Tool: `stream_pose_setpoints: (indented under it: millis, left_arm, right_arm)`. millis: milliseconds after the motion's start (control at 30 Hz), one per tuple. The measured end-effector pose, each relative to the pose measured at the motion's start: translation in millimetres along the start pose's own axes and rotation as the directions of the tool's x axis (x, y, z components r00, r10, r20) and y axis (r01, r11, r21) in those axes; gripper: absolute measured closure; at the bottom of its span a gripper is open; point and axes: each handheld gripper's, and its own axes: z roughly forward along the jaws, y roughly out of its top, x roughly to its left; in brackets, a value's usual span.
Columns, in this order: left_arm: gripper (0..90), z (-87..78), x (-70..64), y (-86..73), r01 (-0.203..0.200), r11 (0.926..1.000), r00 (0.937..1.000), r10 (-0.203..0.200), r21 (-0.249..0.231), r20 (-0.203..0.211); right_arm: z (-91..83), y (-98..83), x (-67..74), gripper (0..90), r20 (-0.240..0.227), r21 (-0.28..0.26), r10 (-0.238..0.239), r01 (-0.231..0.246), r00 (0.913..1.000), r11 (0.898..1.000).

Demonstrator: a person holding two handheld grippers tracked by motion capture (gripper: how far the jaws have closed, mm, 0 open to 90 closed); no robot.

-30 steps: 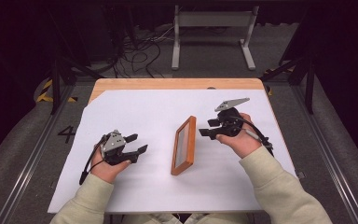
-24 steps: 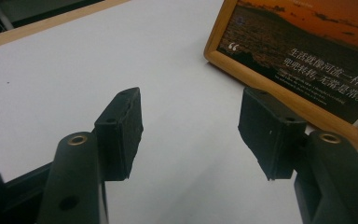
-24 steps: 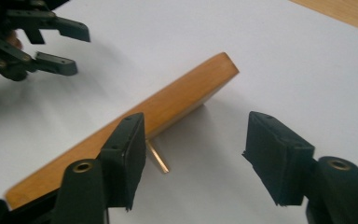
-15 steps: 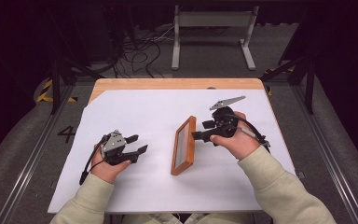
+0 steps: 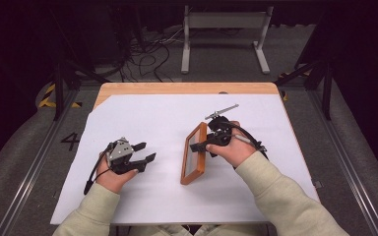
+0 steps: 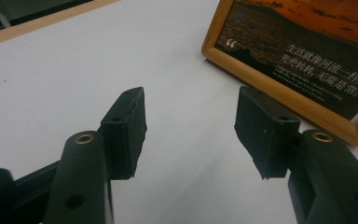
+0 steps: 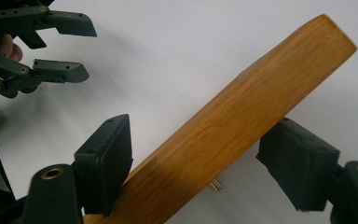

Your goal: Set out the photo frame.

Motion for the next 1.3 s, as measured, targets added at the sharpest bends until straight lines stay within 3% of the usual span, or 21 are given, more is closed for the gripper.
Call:
stream_pose_setpoints:
  millis: [267,367,433,600,733,900,1033,1067,1167,1200,1267,1300]
  left_arm:
    - [43.9,0.6,-0.7,0.2,-0.005,1.0,1.0,0.005,0.005,0.001]
    - [44.1,1.0,-0.8,0.3,-0.005,1.0,1.0,0.005,0.007,0.0]
    - [44.2,1.6,-2.0,0.7,-0.01,0.9999,1.0,0.01,0.003,0.002]
    - [44.2,0.5,-0.3,0.4,-0.007,1.0,1.0,0.007,0.004,-0.001]
    - [44.4,1.2,-1.8,1.0,-0.01,0.9999,0.9999,0.01,0.0,0.0]
    - [44.6,-0.6,-0.1,1.0,-0.004,1.0,1.0,0.004,-0.005,-0.005]
    - [44.8,-0.6,0.2,0.9,-0.003,1.0,1.0,0.003,-0.004,-0.005]
    - [44.8,-0.6,0.2,0.9,-0.003,1.0,1.0,0.003,-0.004,-0.005]
    - [44.8,-0.9,0.5,1.0,-0.002,1.0,1.0,0.002,-0.006,-0.007]
    - [44.8,-0.8,0.5,0.9,0.001,1.0,1.0,-0.001,-0.006,-0.007]
    - [44.8,-0.5,0.6,0.7,0.004,1.0,1.0,-0.004,-0.007,-0.009]
    - [44.7,-0.5,1.0,0.7,0.001,1.0,1.0,-0.001,-0.006,-0.009]
  right_arm:
    - [12.3,1.5,5.3,27.4,0.02,0.055,0.021,-0.022,0.9996,0.998]
    - [19.3,2.0,8.4,29.6,0.047,0.094,0.001,-0.005,0.9989,0.996]
    - [22.9,2.3,9.3,31.3,0.048,0.106,0.03,-0.035,0.9984,0.994]
    - [21.5,2.7,9.1,40.6,0.05,0.118,0.071,-0.077,0.9962,0.99]
    - [13.6,10.6,11.2,67.4,0.051,0.169,0.054,-0.062,0.9973,0.984]
    - [11.0,12.0,10.3,70.7,0.003,0.184,0.057,-0.056,0.9984,0.981]
    - [0.7,17.5,12.7,71.8,-0.003,0.205,-0.034,0.034,0.9994,0.978]
    - [0.7,17.5,12.7,71.8,-0.003,0.205,-0.034,0.034,0.9994,0.978]
    - [-9.4,24.3,12.8,71.9,-0.022,0.233,-0.129,0.13,0.9914,0.964]
    - [-14.1,28.3,12.6,71.9,-0.044,0.245,-0.197,0.202,0.9793,0.948]
    - [-19.8,34.6,12.9,71.9,-0.062,0.276,-0.259,0.266,0.964,0.924]
    - [-22.7,38.7,13.5,71.9,-0.078,0.292,-0.296,0.306,0.952,0.906]
